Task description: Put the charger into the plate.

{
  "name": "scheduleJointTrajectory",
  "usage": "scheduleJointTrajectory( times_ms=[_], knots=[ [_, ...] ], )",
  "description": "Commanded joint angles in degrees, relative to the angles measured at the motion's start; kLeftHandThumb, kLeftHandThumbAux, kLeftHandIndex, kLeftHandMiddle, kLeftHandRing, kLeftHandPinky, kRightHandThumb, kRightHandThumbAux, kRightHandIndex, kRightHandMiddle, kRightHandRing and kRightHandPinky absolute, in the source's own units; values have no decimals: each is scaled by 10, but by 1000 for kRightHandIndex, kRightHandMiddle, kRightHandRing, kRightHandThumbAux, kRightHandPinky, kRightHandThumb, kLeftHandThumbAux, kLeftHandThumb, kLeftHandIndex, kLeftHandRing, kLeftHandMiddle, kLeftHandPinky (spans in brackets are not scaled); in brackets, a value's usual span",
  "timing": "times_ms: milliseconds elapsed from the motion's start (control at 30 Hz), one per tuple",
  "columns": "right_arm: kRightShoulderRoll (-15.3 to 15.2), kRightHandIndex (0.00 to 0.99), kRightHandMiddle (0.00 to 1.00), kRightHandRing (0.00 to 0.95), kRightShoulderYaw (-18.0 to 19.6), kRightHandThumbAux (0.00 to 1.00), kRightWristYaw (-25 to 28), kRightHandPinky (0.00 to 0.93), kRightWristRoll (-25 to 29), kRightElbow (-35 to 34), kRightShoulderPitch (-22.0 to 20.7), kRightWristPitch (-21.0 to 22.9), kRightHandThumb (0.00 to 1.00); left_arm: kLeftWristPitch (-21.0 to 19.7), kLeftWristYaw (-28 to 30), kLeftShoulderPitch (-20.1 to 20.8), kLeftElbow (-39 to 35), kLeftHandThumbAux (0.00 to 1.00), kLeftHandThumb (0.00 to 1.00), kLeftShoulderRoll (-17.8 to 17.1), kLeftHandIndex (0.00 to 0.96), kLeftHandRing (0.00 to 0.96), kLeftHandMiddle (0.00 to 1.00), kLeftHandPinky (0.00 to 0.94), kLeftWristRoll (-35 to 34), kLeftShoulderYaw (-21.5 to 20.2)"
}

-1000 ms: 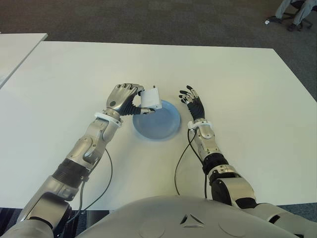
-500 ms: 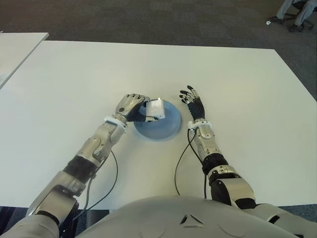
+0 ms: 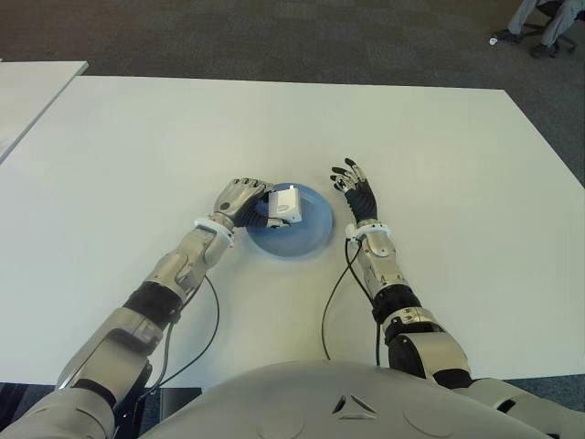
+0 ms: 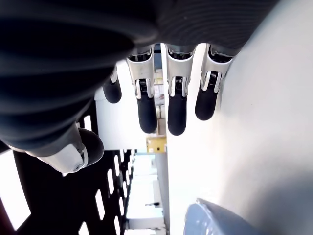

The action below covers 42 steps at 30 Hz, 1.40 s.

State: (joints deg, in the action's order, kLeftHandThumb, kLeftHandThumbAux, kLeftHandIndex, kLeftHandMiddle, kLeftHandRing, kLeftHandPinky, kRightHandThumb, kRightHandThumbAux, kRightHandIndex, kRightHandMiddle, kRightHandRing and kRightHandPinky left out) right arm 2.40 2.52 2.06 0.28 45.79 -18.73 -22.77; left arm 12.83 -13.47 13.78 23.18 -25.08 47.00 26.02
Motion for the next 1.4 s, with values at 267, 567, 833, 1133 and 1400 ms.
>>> scheduleJointTrajectory(
  times_ms=[267, 567, 833, 1133, 1400],
  knots=[
    [3, 2, 34, 25, -14, 544, 39, 11, 3, -20, 42, -7, 0, -57, 120, -12, -83, 312, 242, -37, 13, 16, 16, 14, 0, -12],
    [2, 0, 1, 0, -23, 528, 65, 0, 5, -37, 49, -5, 24, -67, 120, -18, -106, 313, 210, -44, 0, 0, 0, 0, 3, -21],
    [-5, 0, 0, 0, -37, 534, 77, 0, -6, -44, 49, 5, 24, -71, 106, -18, -103, 363, 243, -47, 23, 0, 0, 0, 18, -24],
    [-11, 0, 0, 0, -47, 560, 77, 0, -12, -49, 50, 16, 0, -72, 104, -20, -110, 407, 284, -50, 54, 0, 0, 0, 26, -26],
    [-13, 0, 0, 0, -54, 558, 74, 0, -14, -48, 49, 18, 0, -77, 108, -23, -124, 426, 304, -53, 56, 0, 0, 0, 26, -27]
  ],
)
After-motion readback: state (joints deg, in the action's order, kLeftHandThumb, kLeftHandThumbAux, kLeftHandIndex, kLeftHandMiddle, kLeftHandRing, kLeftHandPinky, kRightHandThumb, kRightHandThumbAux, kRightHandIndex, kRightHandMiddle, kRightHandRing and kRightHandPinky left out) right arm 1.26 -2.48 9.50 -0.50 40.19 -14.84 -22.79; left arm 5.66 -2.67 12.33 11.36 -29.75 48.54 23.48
